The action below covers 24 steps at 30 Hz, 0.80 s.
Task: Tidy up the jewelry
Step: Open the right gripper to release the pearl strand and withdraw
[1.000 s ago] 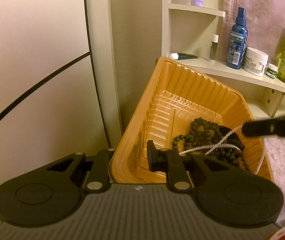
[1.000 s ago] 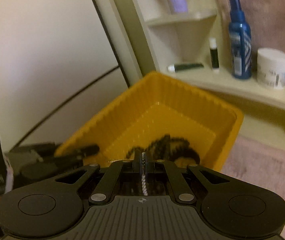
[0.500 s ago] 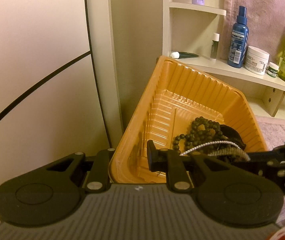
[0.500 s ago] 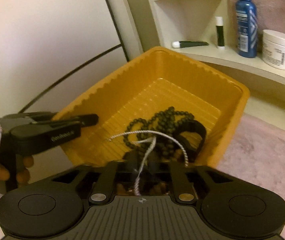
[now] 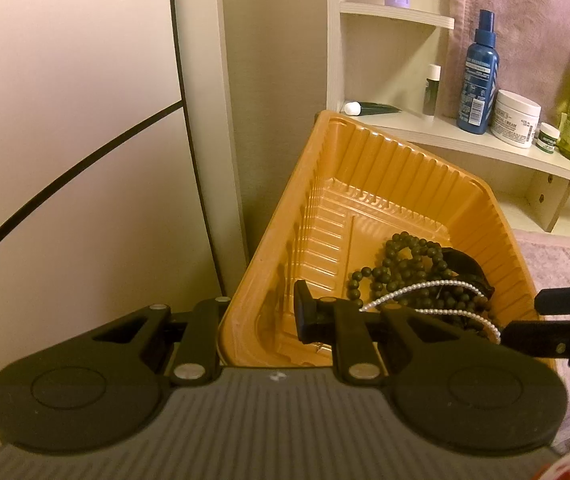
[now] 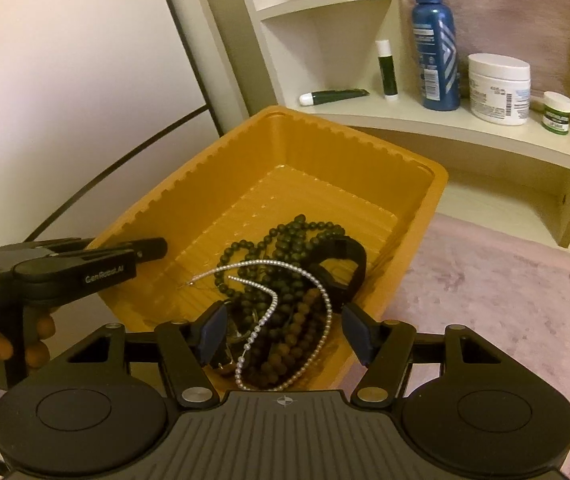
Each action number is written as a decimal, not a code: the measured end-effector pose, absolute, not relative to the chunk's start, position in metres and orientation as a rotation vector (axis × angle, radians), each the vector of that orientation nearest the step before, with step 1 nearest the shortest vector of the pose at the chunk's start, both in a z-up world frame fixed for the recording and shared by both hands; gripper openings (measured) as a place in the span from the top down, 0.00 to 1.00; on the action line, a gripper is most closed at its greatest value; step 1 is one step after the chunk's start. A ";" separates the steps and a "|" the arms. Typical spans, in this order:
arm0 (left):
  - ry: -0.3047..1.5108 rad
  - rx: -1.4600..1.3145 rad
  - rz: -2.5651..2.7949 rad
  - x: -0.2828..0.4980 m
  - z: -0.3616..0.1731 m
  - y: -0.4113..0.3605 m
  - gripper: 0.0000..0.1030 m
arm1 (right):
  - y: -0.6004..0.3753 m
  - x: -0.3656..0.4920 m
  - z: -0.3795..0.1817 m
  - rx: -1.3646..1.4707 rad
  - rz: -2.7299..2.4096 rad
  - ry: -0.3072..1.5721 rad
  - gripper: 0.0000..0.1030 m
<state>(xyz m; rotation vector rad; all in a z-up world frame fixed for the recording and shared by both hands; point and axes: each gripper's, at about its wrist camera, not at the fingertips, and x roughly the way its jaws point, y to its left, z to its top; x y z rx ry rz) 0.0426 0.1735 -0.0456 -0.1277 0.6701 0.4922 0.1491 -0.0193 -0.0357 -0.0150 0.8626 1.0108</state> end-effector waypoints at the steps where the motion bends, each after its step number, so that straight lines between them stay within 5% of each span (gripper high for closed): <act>1: 0.670 -0.127 0.492 0.043 -0.046 0.173 0.84 | -0.021 0.149 -0.035 -0.012 1.008 0.861 0.38; 24: 0.668 -0.154 0.499 0.043 -0.051 0.179 0.84 | -0.088 0.153 -0.042 0.057 0.840 0.878 0.37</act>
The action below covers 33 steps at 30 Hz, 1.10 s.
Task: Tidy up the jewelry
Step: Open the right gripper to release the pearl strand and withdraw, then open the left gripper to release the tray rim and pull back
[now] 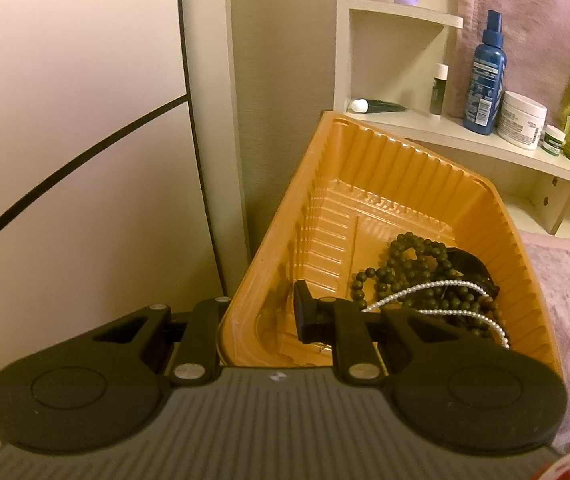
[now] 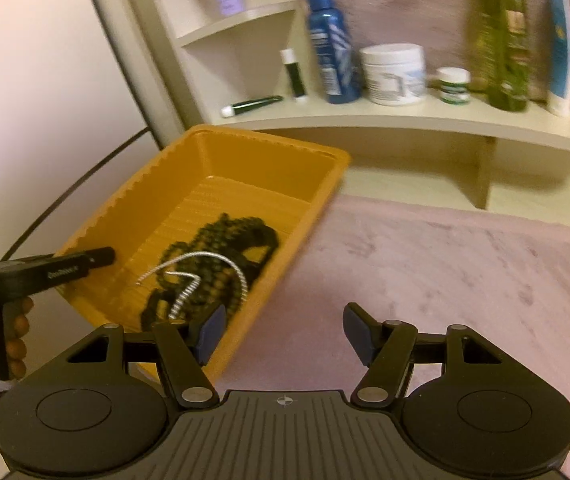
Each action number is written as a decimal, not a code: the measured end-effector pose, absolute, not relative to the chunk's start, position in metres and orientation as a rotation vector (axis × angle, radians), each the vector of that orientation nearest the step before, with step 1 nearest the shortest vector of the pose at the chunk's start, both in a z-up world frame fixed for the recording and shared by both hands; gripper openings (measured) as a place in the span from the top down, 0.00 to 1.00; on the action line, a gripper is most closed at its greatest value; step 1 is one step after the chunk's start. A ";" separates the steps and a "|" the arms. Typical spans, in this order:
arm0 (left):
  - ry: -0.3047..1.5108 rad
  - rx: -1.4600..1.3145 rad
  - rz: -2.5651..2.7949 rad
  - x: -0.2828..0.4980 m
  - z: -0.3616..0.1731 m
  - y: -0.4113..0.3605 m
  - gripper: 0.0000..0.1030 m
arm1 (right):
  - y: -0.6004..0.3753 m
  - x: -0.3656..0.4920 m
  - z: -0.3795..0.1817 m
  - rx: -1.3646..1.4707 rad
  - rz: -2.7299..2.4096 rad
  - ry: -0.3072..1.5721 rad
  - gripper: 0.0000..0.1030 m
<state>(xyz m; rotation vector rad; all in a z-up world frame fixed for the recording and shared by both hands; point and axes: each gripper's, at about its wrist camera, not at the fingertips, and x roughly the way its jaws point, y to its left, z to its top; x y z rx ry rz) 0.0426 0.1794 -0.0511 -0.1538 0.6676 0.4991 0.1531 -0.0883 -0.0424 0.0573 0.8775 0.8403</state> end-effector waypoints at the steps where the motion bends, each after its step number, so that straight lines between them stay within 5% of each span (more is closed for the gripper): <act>1: 0.668 -0.162 0.499 0.043 -0.052 0.181 0.84 | -0.091 0.153 -0.043 0.061 0.831 0.881 0.36; 14: 0.708 -0.222 0.489 0.051 -0.076 0.198 0.76 | -0.112 0.149 -0.041 0.087 0.745 0.899 0.36; 22: 0.692 -0.248 0.483 0.052 -0.078 0.202 0.37 | -0.120 0.144 -0.040 0.095 0.713 0.898 0.36; 33: 0.698 -0.171 0.491 0.019 -0.040 0.189 0.35 | -0.137 0.129 -0.028 0.027 0.665 0.855 0.36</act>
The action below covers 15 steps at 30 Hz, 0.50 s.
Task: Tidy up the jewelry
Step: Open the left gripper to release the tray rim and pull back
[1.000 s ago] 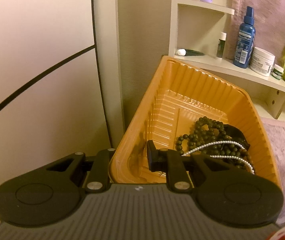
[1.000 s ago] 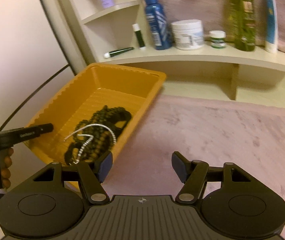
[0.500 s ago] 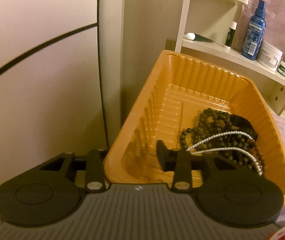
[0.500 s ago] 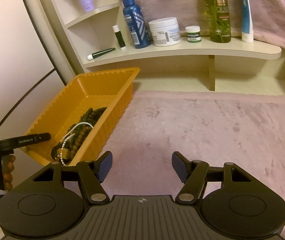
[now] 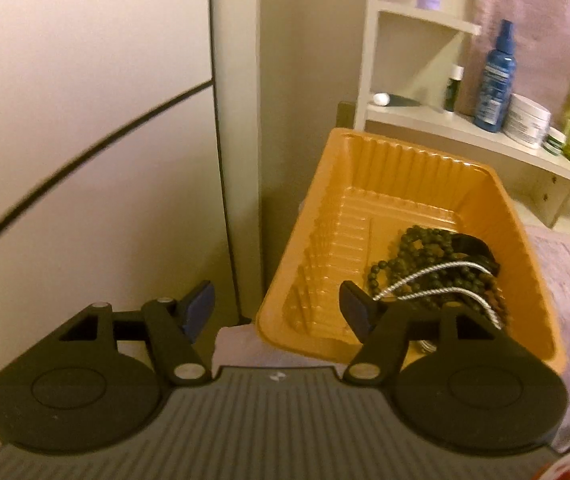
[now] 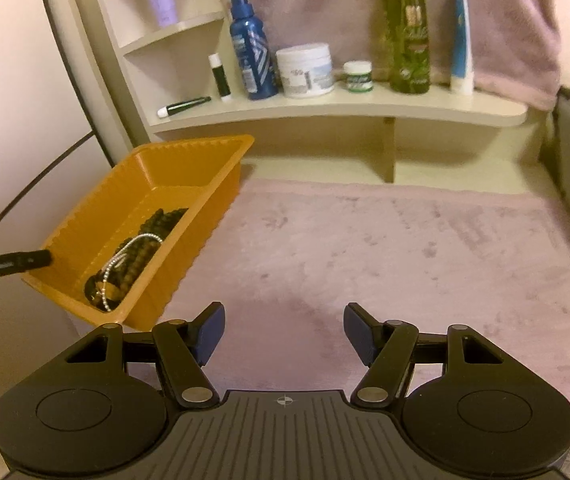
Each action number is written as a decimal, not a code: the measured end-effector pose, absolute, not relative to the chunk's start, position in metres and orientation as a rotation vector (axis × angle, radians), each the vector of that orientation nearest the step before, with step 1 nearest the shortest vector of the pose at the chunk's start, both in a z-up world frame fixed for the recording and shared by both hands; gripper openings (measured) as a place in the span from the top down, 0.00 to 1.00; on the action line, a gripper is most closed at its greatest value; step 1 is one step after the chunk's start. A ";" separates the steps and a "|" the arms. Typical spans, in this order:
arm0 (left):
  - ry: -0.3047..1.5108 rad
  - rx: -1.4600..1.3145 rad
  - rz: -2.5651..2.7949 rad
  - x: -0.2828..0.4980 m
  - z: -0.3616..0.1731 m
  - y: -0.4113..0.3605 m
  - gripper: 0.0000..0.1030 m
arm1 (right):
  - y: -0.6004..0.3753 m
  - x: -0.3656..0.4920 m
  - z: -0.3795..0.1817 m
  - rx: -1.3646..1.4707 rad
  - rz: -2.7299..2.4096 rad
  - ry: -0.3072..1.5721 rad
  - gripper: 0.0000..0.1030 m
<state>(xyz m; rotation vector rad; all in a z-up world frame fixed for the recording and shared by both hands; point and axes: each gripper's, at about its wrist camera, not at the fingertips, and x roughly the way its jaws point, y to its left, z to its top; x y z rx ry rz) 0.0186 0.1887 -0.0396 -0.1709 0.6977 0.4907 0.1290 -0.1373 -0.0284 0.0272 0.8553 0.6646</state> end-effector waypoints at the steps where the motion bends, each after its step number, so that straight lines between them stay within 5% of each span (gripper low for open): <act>1: 0.701 -0.155 0.484 0.016 -0.034 0.184 0.35 | -0.141 0.126 -0.026 0.037 0.664 0.844 0.36; 15: 0.747 -0.049 0.256 0.009 -0.001 0.067 0.18 | -0.183 0.093 0.003 0.090 0.577 0.852 0.36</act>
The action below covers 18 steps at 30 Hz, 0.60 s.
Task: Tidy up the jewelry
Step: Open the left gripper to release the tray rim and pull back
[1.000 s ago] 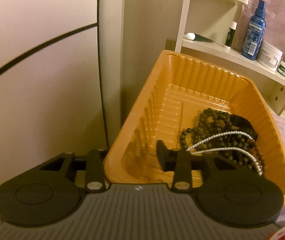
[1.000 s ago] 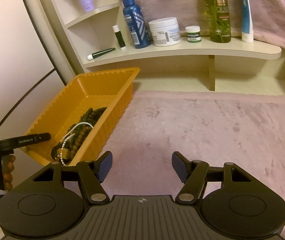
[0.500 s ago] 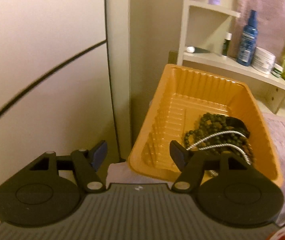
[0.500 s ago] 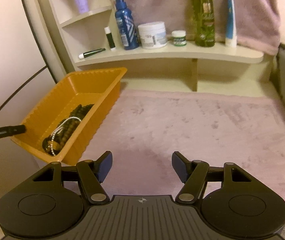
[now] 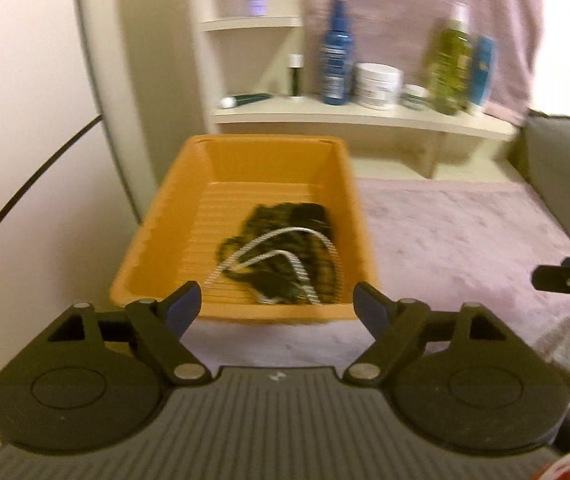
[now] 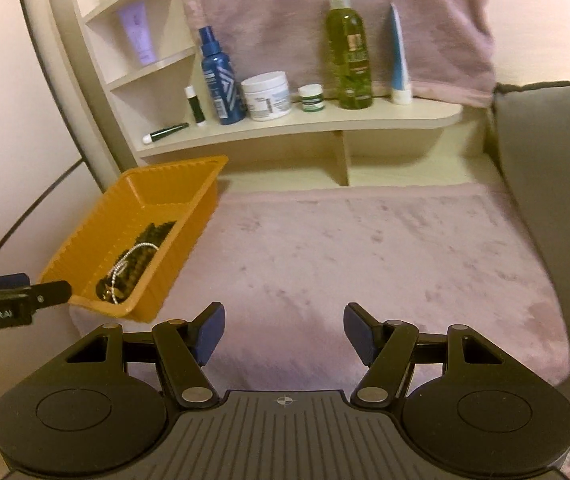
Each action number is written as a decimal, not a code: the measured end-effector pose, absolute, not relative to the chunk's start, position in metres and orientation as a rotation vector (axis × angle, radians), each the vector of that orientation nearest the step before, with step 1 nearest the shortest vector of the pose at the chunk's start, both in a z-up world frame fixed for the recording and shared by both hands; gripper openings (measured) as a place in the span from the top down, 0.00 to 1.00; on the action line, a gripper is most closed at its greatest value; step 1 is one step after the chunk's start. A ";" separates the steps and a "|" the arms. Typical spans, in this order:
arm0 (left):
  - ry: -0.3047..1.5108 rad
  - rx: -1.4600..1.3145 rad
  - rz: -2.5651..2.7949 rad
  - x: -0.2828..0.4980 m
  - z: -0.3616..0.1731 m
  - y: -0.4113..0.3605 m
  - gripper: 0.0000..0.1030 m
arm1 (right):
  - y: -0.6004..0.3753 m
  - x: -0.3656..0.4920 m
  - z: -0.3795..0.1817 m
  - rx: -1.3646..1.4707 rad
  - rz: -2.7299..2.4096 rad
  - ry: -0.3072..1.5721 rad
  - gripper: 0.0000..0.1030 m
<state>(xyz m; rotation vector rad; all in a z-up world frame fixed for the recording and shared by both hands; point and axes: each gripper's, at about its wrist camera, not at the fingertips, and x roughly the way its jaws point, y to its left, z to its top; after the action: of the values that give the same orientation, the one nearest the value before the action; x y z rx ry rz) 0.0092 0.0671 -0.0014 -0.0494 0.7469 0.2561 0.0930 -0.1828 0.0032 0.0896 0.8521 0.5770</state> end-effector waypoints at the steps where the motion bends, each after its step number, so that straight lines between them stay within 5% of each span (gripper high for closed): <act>1: 0.749 -0.040 0.251 0.009 -0.002 0.060 0.17 | -0.185 0.090 0.004 0.090 0.576 0.850 0.36; 18: 0.797 -0.014 0.116 0.016 -0.008 -0.005 0.15 | -0.214 0.074 0.001 0.105 0.517 0.918 0.36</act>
<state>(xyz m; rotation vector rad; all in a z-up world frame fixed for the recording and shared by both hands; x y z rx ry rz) 0.0159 -0.0052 -0.0080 -0.0139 0.7967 0.1158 0.0744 -0.2144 0.0008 0.1050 0.9181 0.5168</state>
